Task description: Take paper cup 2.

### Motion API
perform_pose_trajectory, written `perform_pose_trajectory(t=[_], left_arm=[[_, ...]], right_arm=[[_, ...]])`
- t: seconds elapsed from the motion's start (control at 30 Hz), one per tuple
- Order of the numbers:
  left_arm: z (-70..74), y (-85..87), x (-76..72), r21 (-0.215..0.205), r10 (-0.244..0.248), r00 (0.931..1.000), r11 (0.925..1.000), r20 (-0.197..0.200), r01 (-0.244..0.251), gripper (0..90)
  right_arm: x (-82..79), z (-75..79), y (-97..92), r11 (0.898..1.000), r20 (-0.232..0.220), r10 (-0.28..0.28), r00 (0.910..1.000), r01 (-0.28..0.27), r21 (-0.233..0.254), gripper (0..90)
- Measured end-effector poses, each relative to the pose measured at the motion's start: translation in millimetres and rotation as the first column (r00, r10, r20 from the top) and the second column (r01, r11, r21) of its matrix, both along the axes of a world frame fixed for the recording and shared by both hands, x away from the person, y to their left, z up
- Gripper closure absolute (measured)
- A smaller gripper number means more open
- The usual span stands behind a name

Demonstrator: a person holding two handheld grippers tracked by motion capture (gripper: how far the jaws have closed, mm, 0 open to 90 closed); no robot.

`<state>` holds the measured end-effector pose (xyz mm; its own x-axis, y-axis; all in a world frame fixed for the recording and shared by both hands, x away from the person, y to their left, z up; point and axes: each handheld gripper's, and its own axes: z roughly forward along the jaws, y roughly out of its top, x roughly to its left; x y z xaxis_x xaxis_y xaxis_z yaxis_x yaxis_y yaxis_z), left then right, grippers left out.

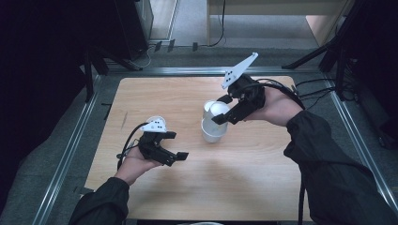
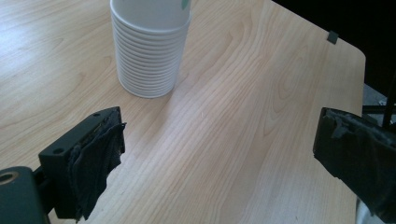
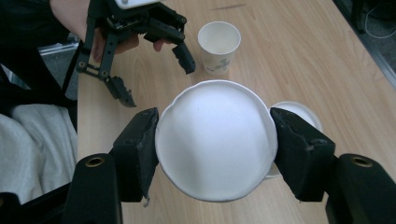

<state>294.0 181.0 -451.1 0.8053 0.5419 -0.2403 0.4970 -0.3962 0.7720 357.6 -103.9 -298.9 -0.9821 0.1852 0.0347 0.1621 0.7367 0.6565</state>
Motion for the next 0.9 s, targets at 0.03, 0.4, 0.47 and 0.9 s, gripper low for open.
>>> perform_pose_trajectory(t=[0.03, 0.4, 0.47, 0.9], left_arm=[[0.0, -0.2, -0.1, -0.003, 0.002, 1.0000, 1.0000, -0.002, -0.002, 2.2], [0.8, -2.0, -0.2, -0.019, -0.018, 0.9998, 0.9997, 0.003, 0.018, 2.3], [1.3, -2.1, -0.7, -0.021, -0.022, 0.9997, 0.9995, 0.006, 0.022, 2.2], [1.8, -3.6, 0.8, -0.045, -0.041, 0.9992, 0.9982, 0.004, 0.041, 2.2]], right_arm=[[-1.7, -2.8, -1.9, 1.000, -0.005, 0.000, 1.0000, 0.000, 0.004, 36.5], [-18.0, -35.5, -12.2, 0.999, -0.040, 0.015, 0.9991, -0.013, 0.038, 36.4], [-20.3, -41.6, -12.9, 0.999, -0.043, 0.017, 0.9989, -0.016, 0.043, 36.5], [-28.1, -79.0, -21.0, 0.996, -0.053, 0.001, 0.9986, 0.003, 0.090, 36.5]])
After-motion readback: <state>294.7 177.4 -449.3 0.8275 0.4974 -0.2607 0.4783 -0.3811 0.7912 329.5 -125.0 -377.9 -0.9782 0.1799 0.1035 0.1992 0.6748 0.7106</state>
